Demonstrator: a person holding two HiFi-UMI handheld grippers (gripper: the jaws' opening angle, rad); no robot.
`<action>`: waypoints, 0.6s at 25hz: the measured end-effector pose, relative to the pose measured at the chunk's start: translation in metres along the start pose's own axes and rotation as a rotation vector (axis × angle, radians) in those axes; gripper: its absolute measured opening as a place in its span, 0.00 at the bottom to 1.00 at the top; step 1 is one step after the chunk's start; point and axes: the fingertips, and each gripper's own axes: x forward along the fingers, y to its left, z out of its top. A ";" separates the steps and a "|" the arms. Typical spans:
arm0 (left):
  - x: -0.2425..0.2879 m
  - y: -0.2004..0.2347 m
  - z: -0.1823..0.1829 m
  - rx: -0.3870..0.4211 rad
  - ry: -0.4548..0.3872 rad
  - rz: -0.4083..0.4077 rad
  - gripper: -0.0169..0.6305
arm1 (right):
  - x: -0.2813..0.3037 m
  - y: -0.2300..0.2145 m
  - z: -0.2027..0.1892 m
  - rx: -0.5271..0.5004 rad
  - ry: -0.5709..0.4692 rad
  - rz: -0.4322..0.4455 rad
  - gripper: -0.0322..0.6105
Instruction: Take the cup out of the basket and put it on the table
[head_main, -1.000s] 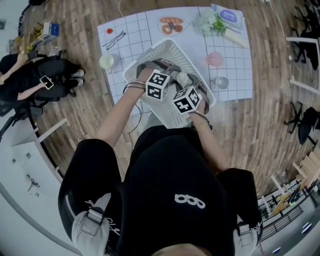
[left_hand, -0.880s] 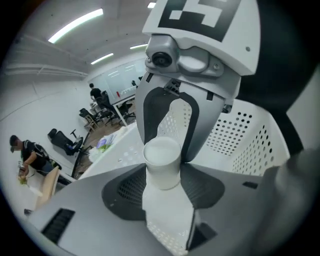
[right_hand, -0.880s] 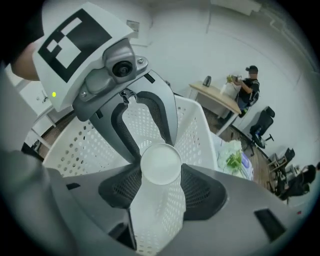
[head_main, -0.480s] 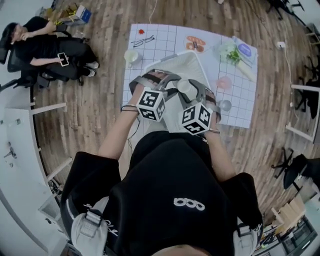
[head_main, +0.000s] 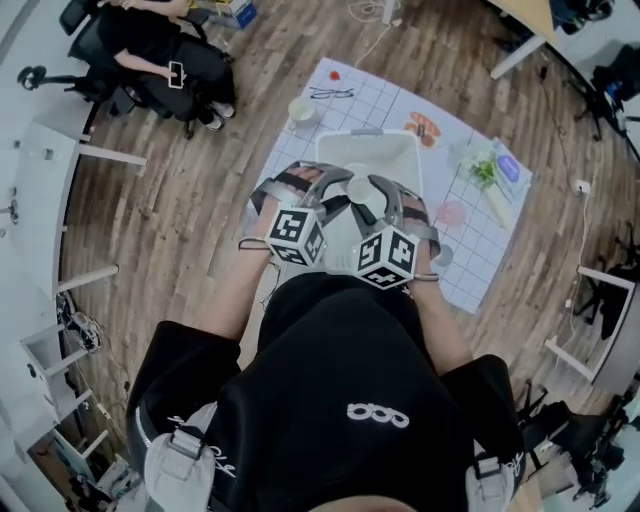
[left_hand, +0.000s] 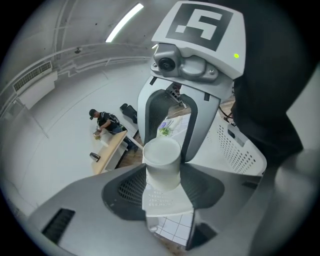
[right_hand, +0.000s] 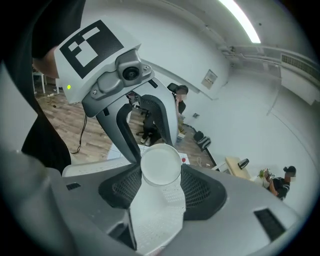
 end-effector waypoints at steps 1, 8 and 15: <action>-0.001 0.002 0.001 -0.004 0.010 0.012 0.36 | -0.002 -0.002 0.002 -0.014 -0.009 0.002 0.44; -0.001 0.001 0.013 -0.025 0.054 0.059 0.36 | -0.011 -0.004 -0.004 -0.058 -0.045 0.022 0.44; 0.003 0.000 0.017 -0.031 0.076 0.081 0.36 | -0.014 -0.005 -0.009 -0.086 -0.055 0.020 0.44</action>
